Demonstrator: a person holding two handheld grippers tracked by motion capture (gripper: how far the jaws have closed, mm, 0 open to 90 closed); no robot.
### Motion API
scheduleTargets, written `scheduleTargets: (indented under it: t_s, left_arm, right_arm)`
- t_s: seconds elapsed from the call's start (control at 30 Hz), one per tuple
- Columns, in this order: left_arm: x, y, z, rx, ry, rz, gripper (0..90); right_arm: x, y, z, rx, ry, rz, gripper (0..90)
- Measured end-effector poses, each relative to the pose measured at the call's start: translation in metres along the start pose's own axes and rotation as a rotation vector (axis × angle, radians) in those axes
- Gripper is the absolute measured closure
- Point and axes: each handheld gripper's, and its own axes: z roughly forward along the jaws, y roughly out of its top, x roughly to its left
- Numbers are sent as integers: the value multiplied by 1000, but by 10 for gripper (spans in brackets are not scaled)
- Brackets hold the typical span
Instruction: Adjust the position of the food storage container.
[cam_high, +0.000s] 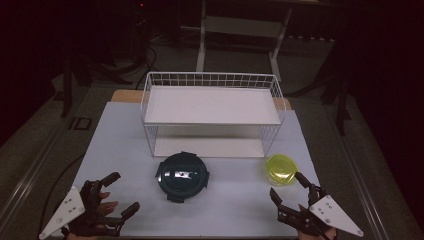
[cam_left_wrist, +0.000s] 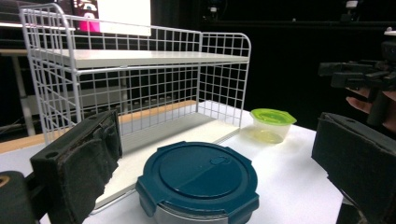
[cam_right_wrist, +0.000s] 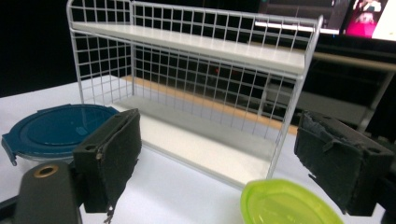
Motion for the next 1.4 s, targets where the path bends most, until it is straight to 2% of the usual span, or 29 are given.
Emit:
scheduleTargets:
  t_s: [0.23,0.33,0.43,0.6,0.73,0.8,1.03,1.1,1.23,1.4]
  left_arm:
    - [-5,10,2,-19,-52,1,13]
    - [-6,11,2,-35,-70,-1,13]
    - [-5,15,4,-26,-66,0,13]
    - [-5,17,6,-16,-64,8,13]
    - [-5,16,9,-8,-70,-3,13]
    - [-4,17,13,9,-62,-14,14]
    - [1,22,24,41,-59,-11,14]
    - [3,21,29,65,-56,-2,14]
    - [12,19,38,106,-51,-3,14]
    - [24,14,48,146,-38,-16,14]
  right_arm:
    - [8,9,-4,-33,24,-45,145]
    - [9,9,-4,-31,27,-41,145]
    - [7,9,-1,-18,36,-9,145]
    - [6,9,-1,-19,36,-5,144]
    - [7,7,0,-5,44,1,144]
    - [7,7,1,-1,52,2,144]
    - [8,6,5,15,60,14,146]
    - [7,5,6,36,39,13,149]
    - [3,3,8,58,18,29,152]
    - [2,2,9,66,19,33,152]
